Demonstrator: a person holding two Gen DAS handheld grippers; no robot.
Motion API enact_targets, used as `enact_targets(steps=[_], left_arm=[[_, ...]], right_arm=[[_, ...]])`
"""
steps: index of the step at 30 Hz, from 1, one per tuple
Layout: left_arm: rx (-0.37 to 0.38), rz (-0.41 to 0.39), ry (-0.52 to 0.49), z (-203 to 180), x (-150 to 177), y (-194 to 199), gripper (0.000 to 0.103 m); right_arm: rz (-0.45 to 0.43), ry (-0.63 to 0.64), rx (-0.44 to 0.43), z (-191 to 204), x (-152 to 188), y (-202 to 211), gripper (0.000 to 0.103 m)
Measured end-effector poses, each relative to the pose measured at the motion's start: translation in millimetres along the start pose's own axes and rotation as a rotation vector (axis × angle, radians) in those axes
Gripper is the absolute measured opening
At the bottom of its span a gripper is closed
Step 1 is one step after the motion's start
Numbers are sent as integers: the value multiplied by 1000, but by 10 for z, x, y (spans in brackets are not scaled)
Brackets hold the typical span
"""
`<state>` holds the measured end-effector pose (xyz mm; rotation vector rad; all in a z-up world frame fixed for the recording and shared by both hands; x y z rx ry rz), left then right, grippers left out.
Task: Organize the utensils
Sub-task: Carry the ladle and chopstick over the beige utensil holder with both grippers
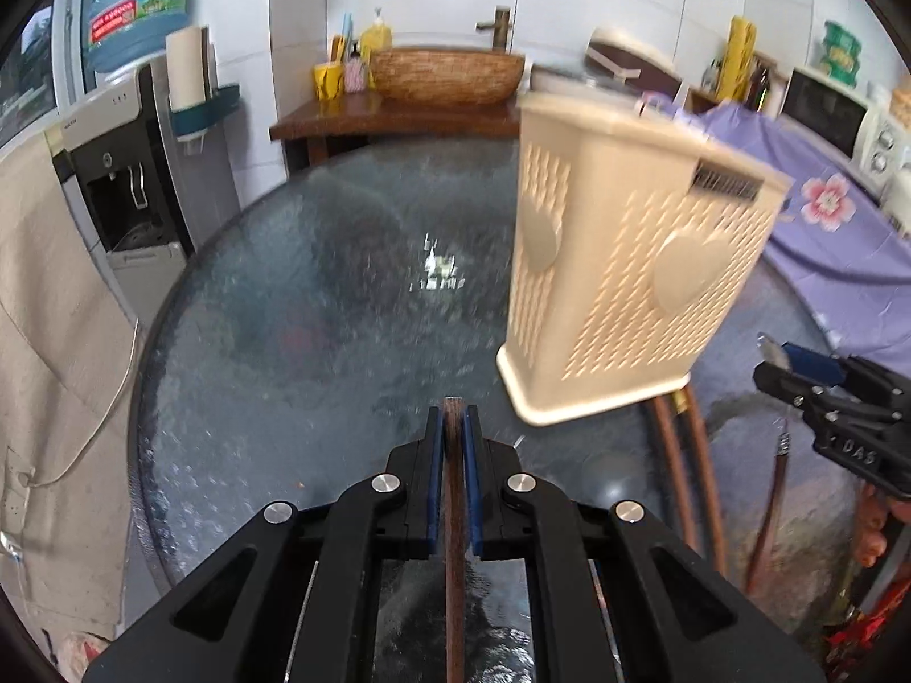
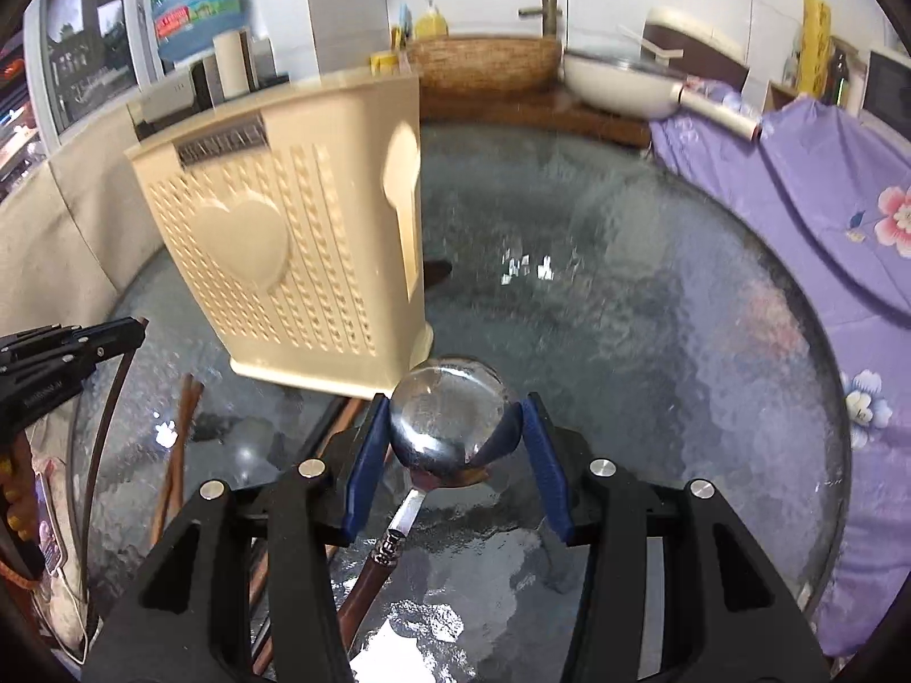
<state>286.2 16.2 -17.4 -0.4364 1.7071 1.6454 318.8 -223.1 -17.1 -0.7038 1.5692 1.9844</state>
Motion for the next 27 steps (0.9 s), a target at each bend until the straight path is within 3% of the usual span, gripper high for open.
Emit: enact_targets(steps=[11,27], left_arm=[[21,-174,11,39,-200,642,7],[27,-270,-1,21,-244,1050,7]], right_arm=[[-167,83,2,134,13,550,48],[-262,136,27,225,16,792,47]])
Point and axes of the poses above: each gripper's, at about its wrist camera, not at the fingertips, and y roughly against the way its jaws point, z to its left, x to its underside, the point moved 1 cm from there along -y, roughly the way its jaws point, and after that the axes turned 11 degrees about -y, right-handed, at the moved point
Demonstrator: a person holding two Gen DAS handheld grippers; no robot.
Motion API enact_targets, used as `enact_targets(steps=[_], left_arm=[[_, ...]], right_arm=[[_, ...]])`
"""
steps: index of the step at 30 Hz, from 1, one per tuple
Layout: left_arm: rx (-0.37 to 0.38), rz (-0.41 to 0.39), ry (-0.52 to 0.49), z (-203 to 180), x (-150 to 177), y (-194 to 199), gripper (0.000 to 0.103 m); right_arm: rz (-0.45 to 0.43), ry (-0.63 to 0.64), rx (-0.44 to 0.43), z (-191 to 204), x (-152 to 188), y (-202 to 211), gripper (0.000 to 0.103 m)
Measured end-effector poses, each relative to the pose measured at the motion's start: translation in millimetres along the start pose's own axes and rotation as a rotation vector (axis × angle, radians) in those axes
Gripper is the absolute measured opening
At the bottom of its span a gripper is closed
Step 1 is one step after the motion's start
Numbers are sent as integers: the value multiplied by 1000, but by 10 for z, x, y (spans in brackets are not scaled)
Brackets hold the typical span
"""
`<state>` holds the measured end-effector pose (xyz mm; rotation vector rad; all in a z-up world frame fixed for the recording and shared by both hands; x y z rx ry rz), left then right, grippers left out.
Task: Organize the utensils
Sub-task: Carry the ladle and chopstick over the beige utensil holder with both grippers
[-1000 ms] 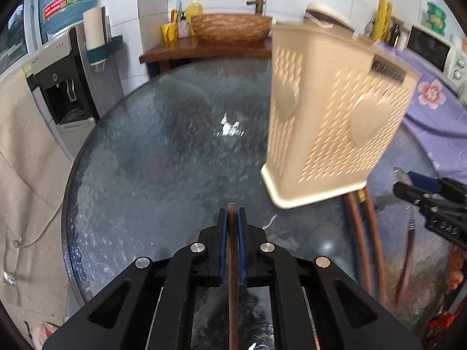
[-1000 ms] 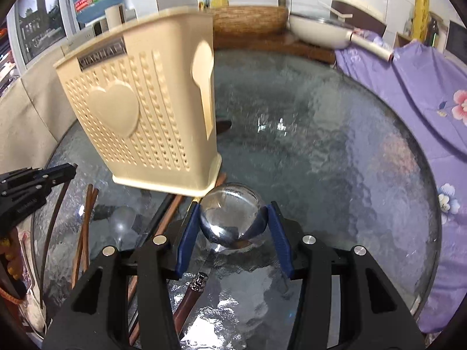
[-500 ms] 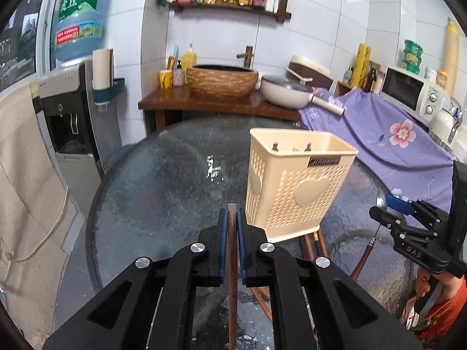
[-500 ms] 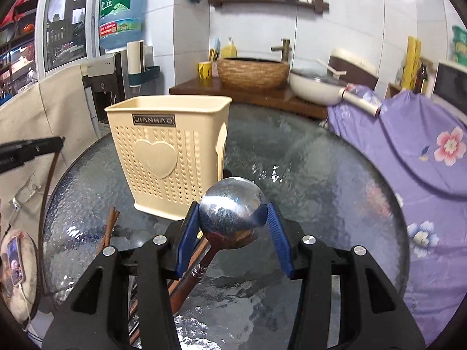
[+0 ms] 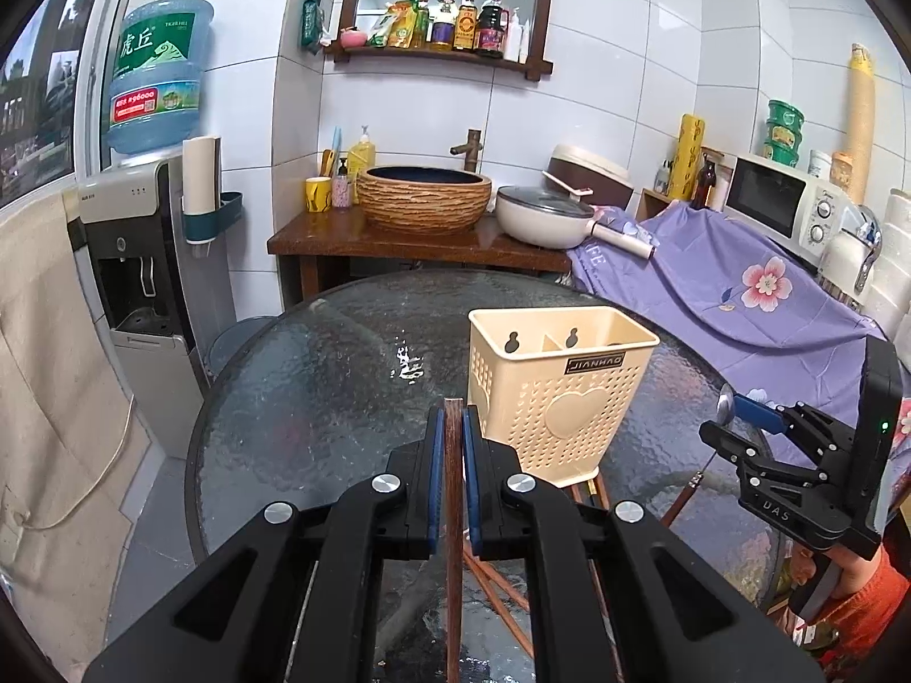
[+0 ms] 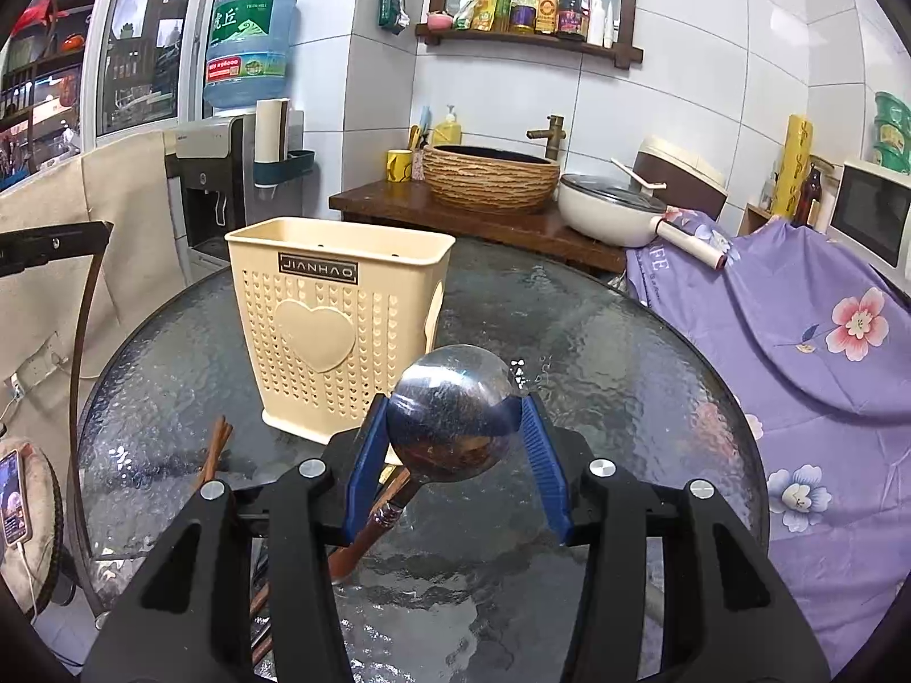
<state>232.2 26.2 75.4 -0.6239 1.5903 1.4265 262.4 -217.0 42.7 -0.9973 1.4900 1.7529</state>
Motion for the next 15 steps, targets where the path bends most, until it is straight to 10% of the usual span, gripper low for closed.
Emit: enact_targets(steps=[15], left_arm=[[-8,-88,24,64,-172,256,7]], right_arm=[[-35,59,3,48,-93,86,47]])
Point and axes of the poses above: each gripper's, at about its wrist camera, not at the fingertips, and y roughly against the way its jaws point, z to its left, x to its underside, the point moved 1 cm from there along -y, roughly the way its jaws point, and after that the axes turned 11 degrees about -y, right-handed, at the moved point
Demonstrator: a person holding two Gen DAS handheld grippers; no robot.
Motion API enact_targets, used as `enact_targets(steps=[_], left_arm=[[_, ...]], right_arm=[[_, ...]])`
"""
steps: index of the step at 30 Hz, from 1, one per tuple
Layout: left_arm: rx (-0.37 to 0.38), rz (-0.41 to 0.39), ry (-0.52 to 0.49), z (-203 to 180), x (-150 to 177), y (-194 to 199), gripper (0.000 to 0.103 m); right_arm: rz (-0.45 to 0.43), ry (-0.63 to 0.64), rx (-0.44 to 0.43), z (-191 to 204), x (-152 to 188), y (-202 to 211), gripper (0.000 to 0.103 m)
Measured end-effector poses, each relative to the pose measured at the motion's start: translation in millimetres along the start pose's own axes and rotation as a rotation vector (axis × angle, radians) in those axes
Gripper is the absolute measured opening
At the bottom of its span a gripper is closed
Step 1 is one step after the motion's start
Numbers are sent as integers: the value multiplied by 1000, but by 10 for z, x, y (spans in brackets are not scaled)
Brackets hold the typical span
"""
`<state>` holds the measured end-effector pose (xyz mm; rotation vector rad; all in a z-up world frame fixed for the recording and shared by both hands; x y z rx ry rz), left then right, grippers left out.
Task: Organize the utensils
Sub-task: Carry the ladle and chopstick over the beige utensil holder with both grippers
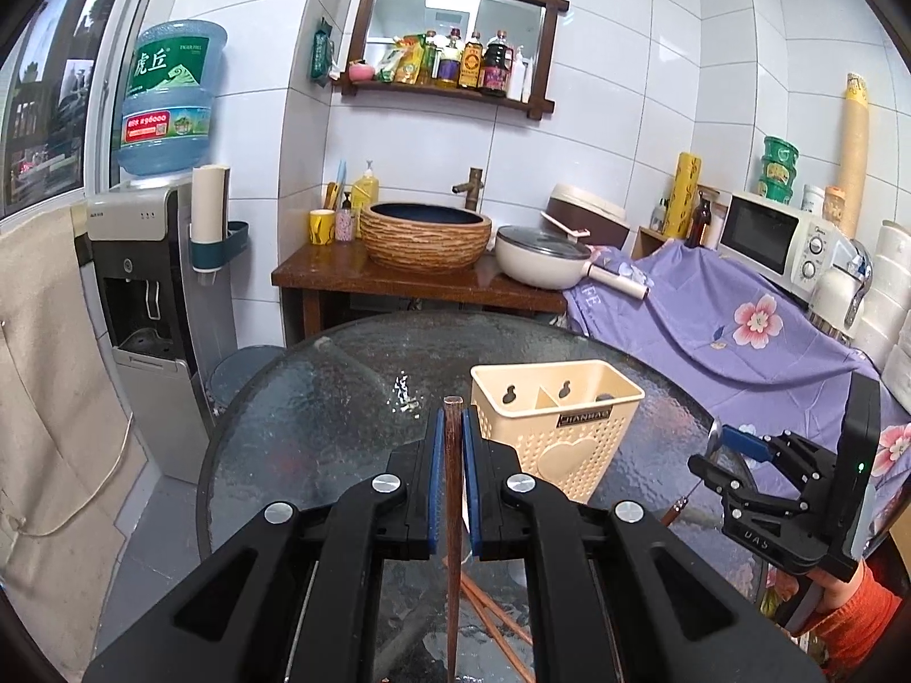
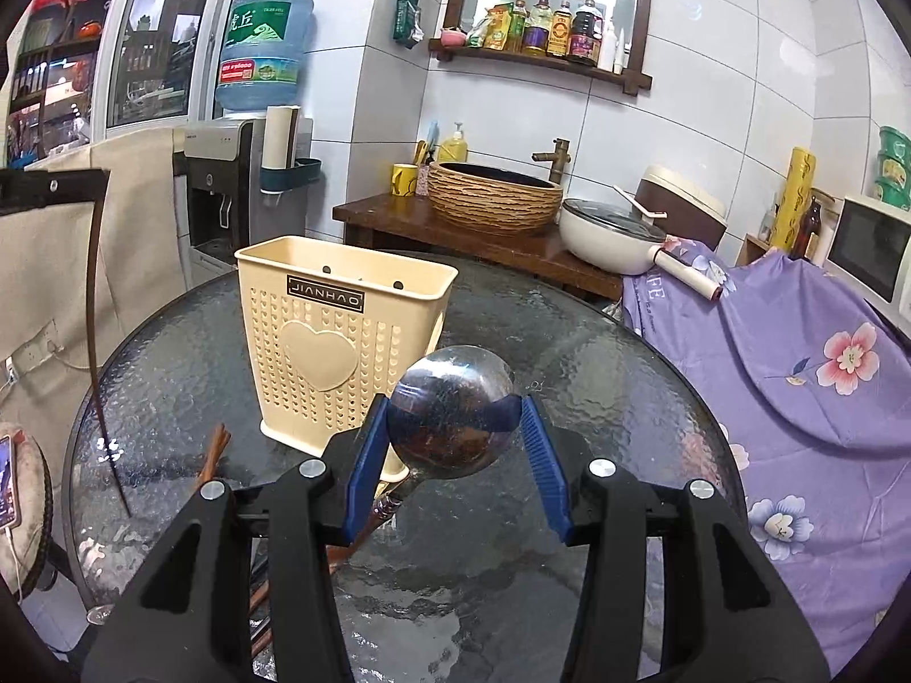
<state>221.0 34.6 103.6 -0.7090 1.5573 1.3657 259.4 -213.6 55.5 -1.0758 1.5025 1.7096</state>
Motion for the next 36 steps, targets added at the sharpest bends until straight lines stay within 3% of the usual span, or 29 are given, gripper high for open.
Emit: enact_targets(steps=[13,20,24,30,36], left_arm=[[7,-44,-17,-10,-241,70,7],[18,-109,-34,6,-731,169,7],[24,-153,-39,8,-1137,220,7],[23,-205,-48,-77,-1629,216,7],[29,-236,-38,-166,-1808,89,7]], right_arm=[[16,17,-63,56,-202,71,47],[-17,31,-98,83,-669,185,47],[-85,40,-91,98,-1041,277,47],[-170,34,-40,100,-1639,267,47],[-191,82,11,210,-1833,37,47]])
Point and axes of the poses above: each gripper's, at about its wrist camera, not at the fingertips, and y roughly against the way its jaws point, z to its left, x to its underside, the point moved 1 cm from there along -y, roughly the way its jaws point, and after that the axes turned 11 degrees about -y, right-handed, at the moved point
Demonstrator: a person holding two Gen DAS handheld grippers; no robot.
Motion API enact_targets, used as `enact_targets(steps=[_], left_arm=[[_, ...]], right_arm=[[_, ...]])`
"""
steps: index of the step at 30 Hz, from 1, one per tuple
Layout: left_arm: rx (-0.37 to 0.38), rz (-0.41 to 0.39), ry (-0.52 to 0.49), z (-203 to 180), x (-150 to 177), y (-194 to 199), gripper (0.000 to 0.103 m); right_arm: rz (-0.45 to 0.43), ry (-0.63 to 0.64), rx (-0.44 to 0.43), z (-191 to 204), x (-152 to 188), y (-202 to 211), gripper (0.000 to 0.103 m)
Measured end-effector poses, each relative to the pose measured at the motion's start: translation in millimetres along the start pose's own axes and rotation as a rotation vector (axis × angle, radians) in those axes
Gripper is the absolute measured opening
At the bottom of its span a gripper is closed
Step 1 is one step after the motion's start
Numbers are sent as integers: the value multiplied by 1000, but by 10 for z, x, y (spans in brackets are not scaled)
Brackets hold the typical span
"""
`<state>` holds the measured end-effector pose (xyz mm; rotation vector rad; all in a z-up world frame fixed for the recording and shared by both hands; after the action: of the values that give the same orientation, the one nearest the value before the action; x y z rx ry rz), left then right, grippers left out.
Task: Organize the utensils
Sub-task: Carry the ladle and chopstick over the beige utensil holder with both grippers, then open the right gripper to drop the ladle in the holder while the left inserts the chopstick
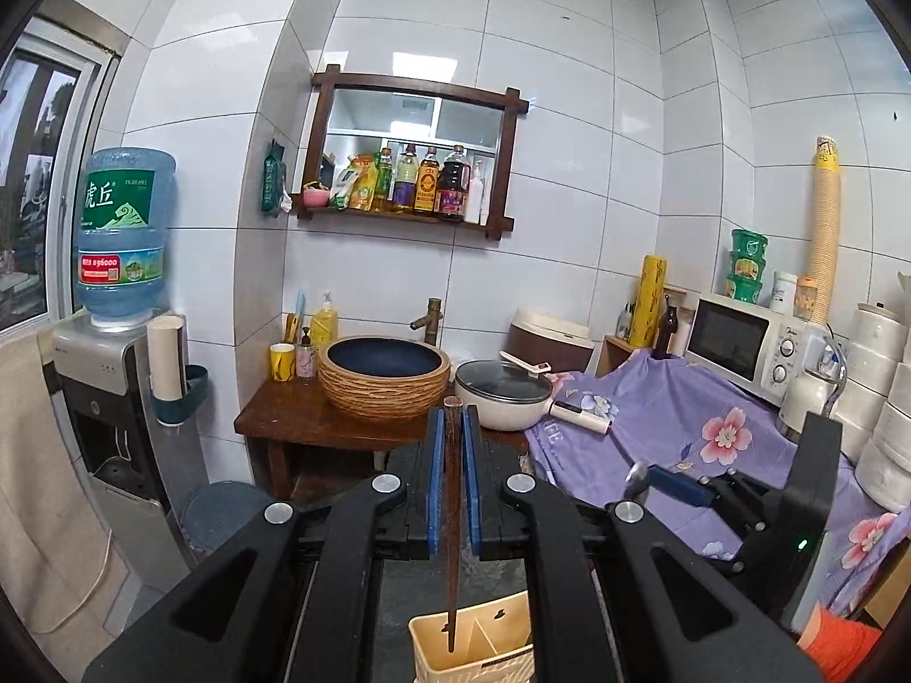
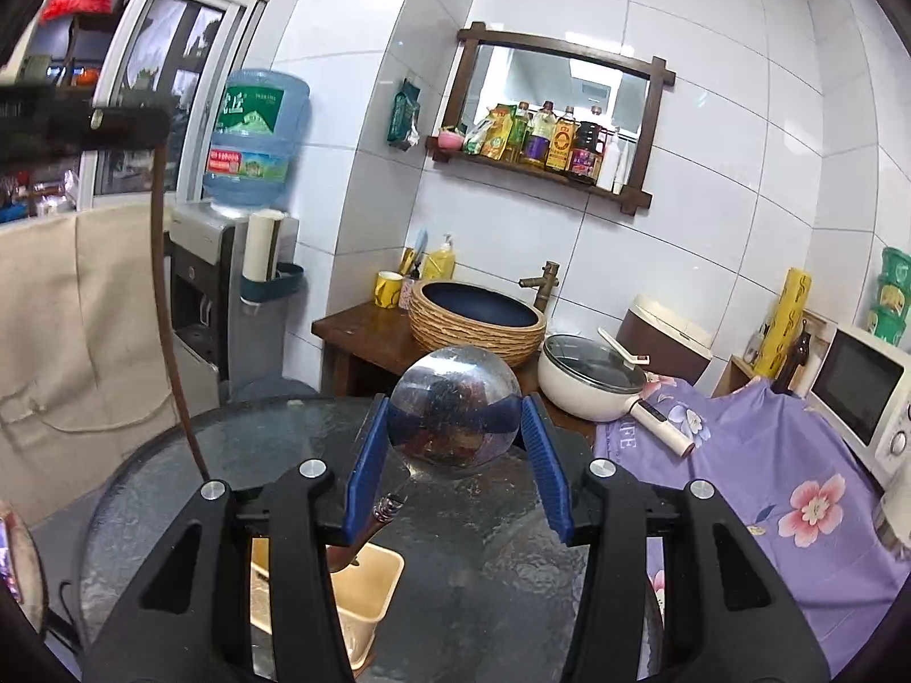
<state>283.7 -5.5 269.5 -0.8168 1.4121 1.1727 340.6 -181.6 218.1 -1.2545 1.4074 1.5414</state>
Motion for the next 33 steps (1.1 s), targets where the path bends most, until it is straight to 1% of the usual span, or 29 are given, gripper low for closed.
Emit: enact_targets(steps=[3,6,10,15,18,22,26,29,30,31,32,33], left_arm=[[5,23,10,-40,132,-172,7],[0,61,13,-74,372,-348,7],[18,121,32,-81,704,-534,7],[23,176,22,-120,1003,-665,7],[28,208,25,-125,1172,-724,7],[11,229,9,-150,1319,-772,7],[-27,203,-29,-192,1369,-729,7],[-16,225,-51,-228,1396,-739,7],[-3,237,-46,-228,1414,-755,7],[8,248,-30,-213,1438,-778,7],[8,253,-27,-211,1458,-791,7],[0,262,-27,-207,1480,-812,7]], right_arm=[[25,17,6,41,158,-177,47],[56,22,9,62,354,-313,47],[108,25,1,84,598,-448,47],[157,14,-16,106,863,-557,47],[168,17,-22,138,973,-599,47],[192,24,-33,181,1093,-671,47],[205,18,-42,188,1180,-731,48],[198,23,-44,182,1201,-763,48],[201,18,-45,172,1197,-777,49],[213,4,-61,155,1204,-790,55],[223,-10,-69,131,1211,-799,57],[226,-19,-63,116,1223,-800,58]])
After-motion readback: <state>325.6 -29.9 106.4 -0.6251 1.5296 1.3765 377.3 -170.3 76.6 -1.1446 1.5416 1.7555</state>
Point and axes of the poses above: each gripper's, at about its wrist camera, not at the fingertips, and y roughly against the way its jaws point, z to its left, x to its underside, the point moved 1 cm from there along -y, roughly the way its jaws point, and after that the axes turned 11 degrees about -y, right-handed, at the moved point
